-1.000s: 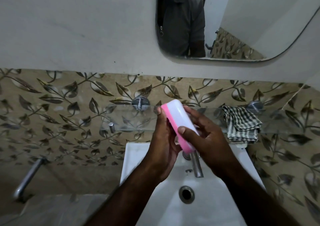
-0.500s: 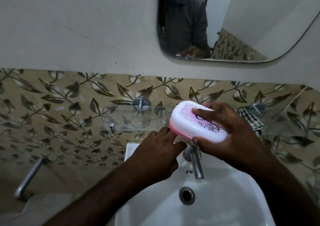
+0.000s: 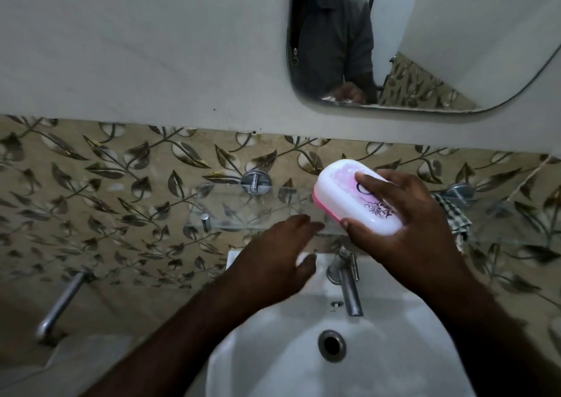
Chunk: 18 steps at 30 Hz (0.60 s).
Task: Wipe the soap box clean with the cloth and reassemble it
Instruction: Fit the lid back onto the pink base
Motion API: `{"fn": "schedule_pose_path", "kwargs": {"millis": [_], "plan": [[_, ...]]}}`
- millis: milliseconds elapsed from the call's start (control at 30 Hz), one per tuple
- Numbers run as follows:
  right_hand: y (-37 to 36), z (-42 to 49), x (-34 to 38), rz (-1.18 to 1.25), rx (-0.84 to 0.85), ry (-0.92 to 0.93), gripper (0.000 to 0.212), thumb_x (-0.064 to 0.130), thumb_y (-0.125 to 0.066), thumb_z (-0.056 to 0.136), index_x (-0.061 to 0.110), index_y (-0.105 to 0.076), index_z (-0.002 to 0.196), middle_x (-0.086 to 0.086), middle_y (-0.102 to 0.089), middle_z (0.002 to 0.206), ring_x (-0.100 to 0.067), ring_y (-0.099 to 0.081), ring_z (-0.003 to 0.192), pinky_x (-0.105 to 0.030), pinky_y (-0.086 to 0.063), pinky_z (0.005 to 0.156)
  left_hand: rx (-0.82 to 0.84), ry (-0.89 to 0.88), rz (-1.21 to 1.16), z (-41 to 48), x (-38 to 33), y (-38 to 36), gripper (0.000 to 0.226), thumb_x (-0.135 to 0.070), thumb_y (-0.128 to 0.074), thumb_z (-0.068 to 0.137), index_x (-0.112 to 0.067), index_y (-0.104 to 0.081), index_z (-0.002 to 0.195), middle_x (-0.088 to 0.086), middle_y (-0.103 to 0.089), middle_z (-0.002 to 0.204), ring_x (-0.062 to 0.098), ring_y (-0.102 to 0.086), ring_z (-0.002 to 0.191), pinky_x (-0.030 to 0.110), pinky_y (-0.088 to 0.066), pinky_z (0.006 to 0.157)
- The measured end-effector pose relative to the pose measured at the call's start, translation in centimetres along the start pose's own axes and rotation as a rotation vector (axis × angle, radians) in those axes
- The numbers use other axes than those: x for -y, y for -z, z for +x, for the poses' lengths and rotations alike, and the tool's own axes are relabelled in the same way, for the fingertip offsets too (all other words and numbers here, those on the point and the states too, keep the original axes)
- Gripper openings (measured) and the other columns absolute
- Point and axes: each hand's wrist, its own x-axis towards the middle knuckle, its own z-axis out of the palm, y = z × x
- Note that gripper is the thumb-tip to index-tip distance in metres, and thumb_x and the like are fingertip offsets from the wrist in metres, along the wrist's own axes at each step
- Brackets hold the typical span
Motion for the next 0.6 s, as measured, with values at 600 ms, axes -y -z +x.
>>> {"fn": "schedule_pose_path", "kwargs": {"millis": [600], "plan": [[-7.9,-2.8,-0.3,0.078,0.147,0.043,0.083,0.037,-0.082,0.073,0.028,-0.045,0.146,-0.004,-0.040,0.152,-0.018,-0.040,0.141,-0.031,-0.041,0.108,-0.223,0.635,-1.249,2.6,1.9,1.5,0.027,-0.021,-0.063,0.091,-0.010,-0.063,0.116,0.014,-0.074,0.103,0.029,-0.072,0.087,0.043,-0.057,0.075]]}}
